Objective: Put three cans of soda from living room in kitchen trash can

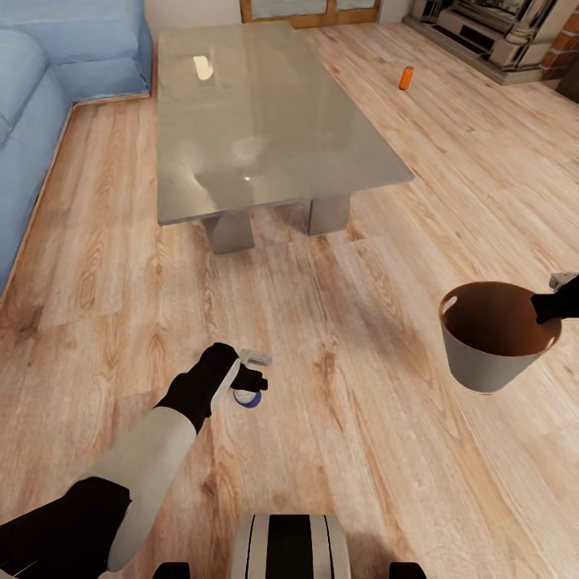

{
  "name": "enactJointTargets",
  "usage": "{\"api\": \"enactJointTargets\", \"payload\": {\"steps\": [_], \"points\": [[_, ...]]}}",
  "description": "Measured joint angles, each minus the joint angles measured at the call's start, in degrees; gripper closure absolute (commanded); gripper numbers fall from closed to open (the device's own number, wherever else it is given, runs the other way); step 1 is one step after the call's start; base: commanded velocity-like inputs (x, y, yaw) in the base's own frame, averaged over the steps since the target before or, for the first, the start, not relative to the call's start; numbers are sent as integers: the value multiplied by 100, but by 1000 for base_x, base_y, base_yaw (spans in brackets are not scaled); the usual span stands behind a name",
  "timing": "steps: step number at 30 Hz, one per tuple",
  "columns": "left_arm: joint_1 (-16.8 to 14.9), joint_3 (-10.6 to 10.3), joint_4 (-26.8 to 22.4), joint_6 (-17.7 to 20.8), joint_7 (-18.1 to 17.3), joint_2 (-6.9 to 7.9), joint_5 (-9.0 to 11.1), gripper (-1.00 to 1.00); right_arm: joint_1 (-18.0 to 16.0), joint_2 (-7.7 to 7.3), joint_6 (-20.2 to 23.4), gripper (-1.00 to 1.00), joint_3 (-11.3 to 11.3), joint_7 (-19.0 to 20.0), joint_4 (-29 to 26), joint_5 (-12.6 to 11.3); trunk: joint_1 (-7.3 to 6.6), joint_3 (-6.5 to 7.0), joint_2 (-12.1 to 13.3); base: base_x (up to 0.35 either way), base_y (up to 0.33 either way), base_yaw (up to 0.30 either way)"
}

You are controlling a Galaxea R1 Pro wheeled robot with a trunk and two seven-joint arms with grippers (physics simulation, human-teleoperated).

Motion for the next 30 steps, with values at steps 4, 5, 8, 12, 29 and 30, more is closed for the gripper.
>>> {"api": "enactJointTargets", "payload": {"steps": [4,5,8,12,29,30], "points": [[0,3,1,0,0,1,0,-100,-231,6,4,100,19,1,31,-3,0,0,0,-5,0,0],[0,3,1,-1,0,1,0,-100,-273,6,-23,100,-18,-2,20,34,-1,1,0,-1,0,0],[0,3,3,-5,0,1,0,-100,-300,22,4,100,-1,0,87,-9,0,0,0,2,0,0],[0,2,11,-81,0,1,-4,-100,-314,44,-8,100,42,-3,163,59,0,0,0,105,80,0],[0,-3,16,-133,8,2,-3,-100,-310,46,6,100,22,3,227,-40,7,-48,-2,38,38,0],[0,-2,17,-133,8,2,-5,-100,-311,46,6,100,16,3,226,-51,9,-74,-3,0,0,0]]}}
